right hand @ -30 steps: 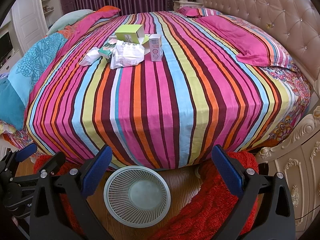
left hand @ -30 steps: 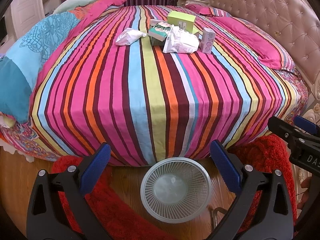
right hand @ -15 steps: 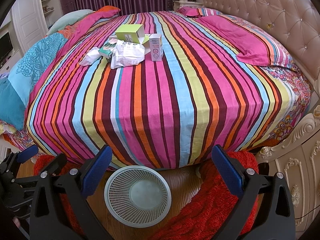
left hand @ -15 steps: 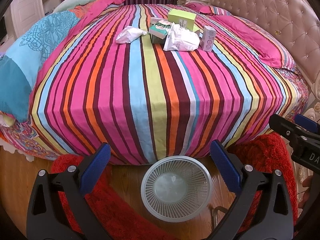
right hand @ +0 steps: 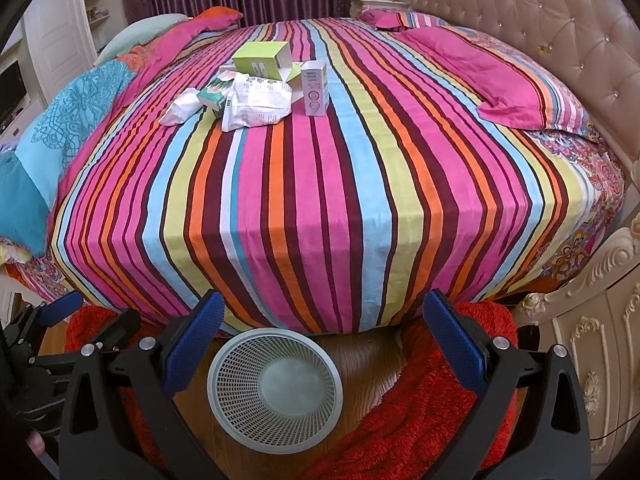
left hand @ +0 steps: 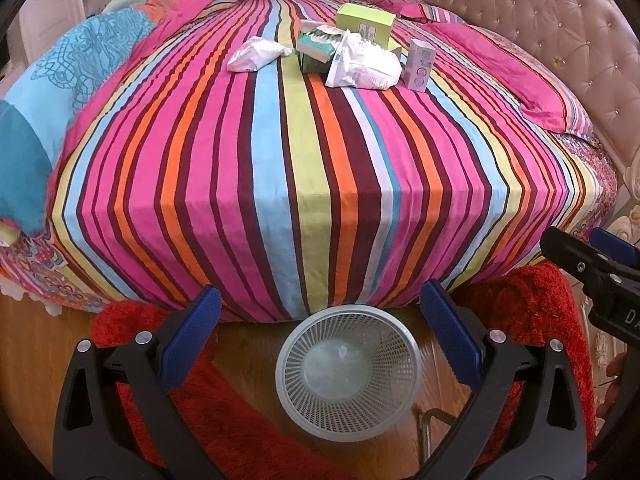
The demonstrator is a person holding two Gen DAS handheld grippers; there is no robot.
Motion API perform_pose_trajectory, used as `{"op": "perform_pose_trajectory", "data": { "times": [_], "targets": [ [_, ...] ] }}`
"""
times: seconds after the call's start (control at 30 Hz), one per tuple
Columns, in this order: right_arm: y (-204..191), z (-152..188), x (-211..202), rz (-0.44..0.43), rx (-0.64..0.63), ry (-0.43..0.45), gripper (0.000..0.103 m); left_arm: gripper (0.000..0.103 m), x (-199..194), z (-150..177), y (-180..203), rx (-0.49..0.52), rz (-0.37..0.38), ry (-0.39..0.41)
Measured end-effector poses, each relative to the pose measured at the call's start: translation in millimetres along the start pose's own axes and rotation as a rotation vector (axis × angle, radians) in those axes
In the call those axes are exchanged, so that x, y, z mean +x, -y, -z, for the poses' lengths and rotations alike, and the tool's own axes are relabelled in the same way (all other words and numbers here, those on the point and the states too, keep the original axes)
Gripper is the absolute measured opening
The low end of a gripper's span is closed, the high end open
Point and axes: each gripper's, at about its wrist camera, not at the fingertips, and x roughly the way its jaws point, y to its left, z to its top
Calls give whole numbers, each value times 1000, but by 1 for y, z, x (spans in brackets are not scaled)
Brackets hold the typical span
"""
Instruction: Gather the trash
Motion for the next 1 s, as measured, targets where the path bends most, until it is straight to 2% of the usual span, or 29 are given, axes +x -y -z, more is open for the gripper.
{"op": "perform_pose_trajectory", "data": {
  "times": [0.2, 0.33, 0.43, 0.57, 0.63, 0.77, 1.0],
  "targets": [
    [1, 0, 8, -10, 0, -5, 95, 97, 11, -2, -3, -13, 8, -15],
    [2, -2, 12, -60, -2, 19, 95, 97, 20, -6, -9, -33, 6, -15],
    [2, -4, 18, -56, -10, 45, 95, 97, 28, -9, -17, -54, 21, -14],
    [8, -12, 29, -98, 20, 63, 95, 97, 32, -19, -25, -50, -4, 17],
    [13, -20, 36, -127, 30, 45, 95, 97, 32, -29, -30, -42, -38, 49],
    [18, -43, 43, -147, 35, 71, 95, 97, 39, -61, -43, -46, -43, 88],
    [22, -103, 70, -101, 5, 119, 95, 97, 68, -140, -74, -35, -89, 150]
  ]
}}
